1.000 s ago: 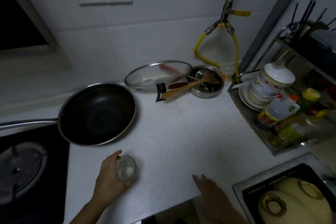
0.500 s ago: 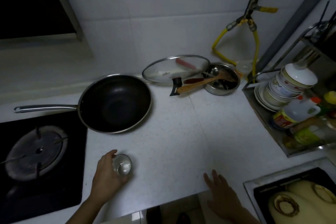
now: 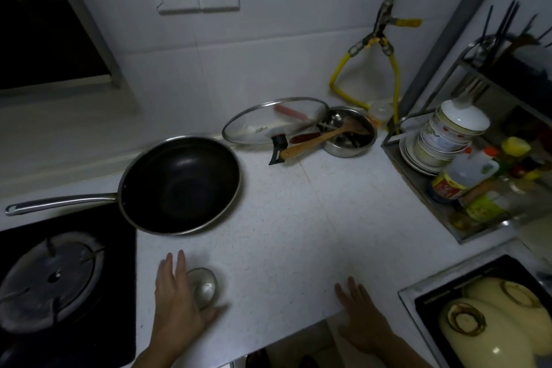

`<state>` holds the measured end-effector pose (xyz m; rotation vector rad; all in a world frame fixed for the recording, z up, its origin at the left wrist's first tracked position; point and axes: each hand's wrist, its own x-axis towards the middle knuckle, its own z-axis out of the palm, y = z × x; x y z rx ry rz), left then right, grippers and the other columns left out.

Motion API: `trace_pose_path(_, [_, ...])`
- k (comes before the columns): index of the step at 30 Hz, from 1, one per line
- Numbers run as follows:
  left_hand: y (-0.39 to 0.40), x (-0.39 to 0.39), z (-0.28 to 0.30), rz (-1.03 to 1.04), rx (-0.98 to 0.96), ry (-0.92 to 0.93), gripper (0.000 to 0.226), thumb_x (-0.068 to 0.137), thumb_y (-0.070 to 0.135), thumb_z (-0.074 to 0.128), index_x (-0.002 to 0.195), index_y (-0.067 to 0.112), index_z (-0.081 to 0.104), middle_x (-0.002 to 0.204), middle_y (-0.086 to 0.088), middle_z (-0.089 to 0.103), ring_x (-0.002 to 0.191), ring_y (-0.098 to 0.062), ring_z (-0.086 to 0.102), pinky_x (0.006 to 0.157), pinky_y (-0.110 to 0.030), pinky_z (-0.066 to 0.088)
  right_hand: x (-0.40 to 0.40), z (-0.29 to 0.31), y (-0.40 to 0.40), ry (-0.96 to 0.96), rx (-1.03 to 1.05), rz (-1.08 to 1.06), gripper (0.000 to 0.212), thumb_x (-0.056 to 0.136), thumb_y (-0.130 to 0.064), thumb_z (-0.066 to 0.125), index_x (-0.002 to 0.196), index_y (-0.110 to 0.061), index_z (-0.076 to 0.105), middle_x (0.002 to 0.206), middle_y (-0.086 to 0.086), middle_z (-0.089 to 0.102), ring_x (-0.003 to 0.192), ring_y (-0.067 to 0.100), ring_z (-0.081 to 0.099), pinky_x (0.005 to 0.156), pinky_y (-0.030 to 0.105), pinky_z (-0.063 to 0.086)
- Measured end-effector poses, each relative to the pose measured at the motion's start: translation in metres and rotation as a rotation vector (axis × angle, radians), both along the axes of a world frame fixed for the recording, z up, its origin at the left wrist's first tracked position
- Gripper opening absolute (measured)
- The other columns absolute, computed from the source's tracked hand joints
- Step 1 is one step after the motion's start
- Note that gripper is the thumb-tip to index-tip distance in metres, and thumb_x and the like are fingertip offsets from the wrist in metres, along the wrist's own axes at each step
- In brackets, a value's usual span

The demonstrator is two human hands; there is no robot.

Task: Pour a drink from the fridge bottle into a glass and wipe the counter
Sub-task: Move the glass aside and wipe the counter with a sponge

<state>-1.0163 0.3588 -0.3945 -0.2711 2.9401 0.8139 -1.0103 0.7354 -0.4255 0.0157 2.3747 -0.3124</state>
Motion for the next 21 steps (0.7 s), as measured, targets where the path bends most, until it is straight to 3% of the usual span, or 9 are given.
trace_pose_path(4, [0.035, 0.002, 0.014, -0.2, -0.07, 0.181, 0.117, 0.067, 0.075, 0.054, 0.15, 0.001, 0.016, 0.158, -0.029, 0.011, 0.146, -0.042, 0.006, 0.107, -0.062, 0.024, -0.002, 0.006, -0.002, -0.045, -0.006, -0.017, 0.08, 0.104, -0.032, 0.045, 0.156, -0.018, -0.015, 0.163, 0.012, -0.024, 0.152, 0.035, -0.01, 0.124, 0.042, 0.012])
trace_pose_path(6, [0.063, 0.001, 0.018, -0.32, -0.036, 0.23, 0.106, 0.074, 0.061, 0.067, 0.149, 0.003, 0.019, 0.157, -0.028, 0.016, 0.146, -0.041, 0.013, 0.109, -0.06, 0.03, -0.004, 0.01, 0.0, -0.057, -0.035, -0.052, 0.075, 0.105, -0.031, 0.042, 0.157, -0.019, -0.011, 0.164, 0.011, -0.021, 0.153, 0.034, -0.008, 0.124, 0.042, 0.011])
trace_pose_path(8, [0.091, -0.002, 0.018, -0.401, 0.029, 0.191, 0.111, 0.068, 0.036, 0.086, 0.151, 0.011, 0.018, 0.159, -0.022, 0.017, 0.145, -0.039, 0.023, 0.108, -0.057, 0.039, -0.005, 0.012, 0.005, -0.045, -0.072, -0.083, 0.068, 0.107, -0.03, 0.038, 0.158, -0.019, -0.005, 0.165, 0.011, -0.017, 0.154, 0.031, -0.002, 0.124, 0.04, 0.011])
trace_pose_path(9, [0.105, -0.004, 0.019, -0.416, 0.042, 0.136, 0.112, 0.07, 0.032, 0.085, 0.153, 0.019, 0.012, 0.16, -0.017, 0.014, 0.145, -0.036, 0.026, 0.109, -0.052, 0.041, -0.005, 0.013, 0.008, -0.03, -0.095, -0.116, 0.064, 0.107, -0.03, 0.037, 0.158, -0.019, 0.0, 0.166, 0.012, -0.015, 0.154, 0.029, 0.002, 0.124, 0.037, 0.012])
trace_pose_path(12, [0.144, -0.008, 0.015, -0.45, 0.018, -0.098, 0.094, 0.087, 0.044, 0.065, 0.151, 0.038, -0.003, 0.164, -0.004, 0.002, 0.149, -0.024, 0.018, 0.116, -0.039, 0.029, 0.0, 0.018, 0.023, 0.026, -0.135, -0.203, 0.06, 0.107, -0.035, 0.037, 0.158, -0.023, 0.01, 0.167, 0.009, -0.008, 0.153, 0.024, 0.009, 0.122, 0.033, 0.013])
trace_pose_path(16, [0.189, -0.014, 0.009, -0.544, -0.012, -0.361, 0.08, 0.094, 0.05, 0.052, 0.154, 0.035, 0.002, 0.165, 0.0, 0.012, 0.151, -0.02, 0.012, 0.12, -0.036, 0.019, 0.015, 0.03, 0.058, 0.09, -0.17, -0.275, 0.055, 0.106, -0.039, 0.038, 0.156, -0.024, 0.023, 0.166, 0.001, 0.015, 0.151, 0.016, 0.018, 0.121, 0.027, 0.012])
trace_pose_path(21, [0.257, -0.014, 0.018, -0.694, -0.02, -0.385, 0.079, 0.09, 0.059, 0.051, 0.154, 0.035, 0.011, 0.163, 0.004, 0.02, 0.147, -0.017, 0.025, 0.119, -0.034, 0.024, 0.051, 0.063, 0.13, 0.147, -0.14, -0.408, 0.047, 0.105, -0.037, 0.042, 0.147, -0.016, 0.042, 0.153, 0.004, 0.043, 0.138, 0.02, 0.042, 0.112, 0.027, 0.032])
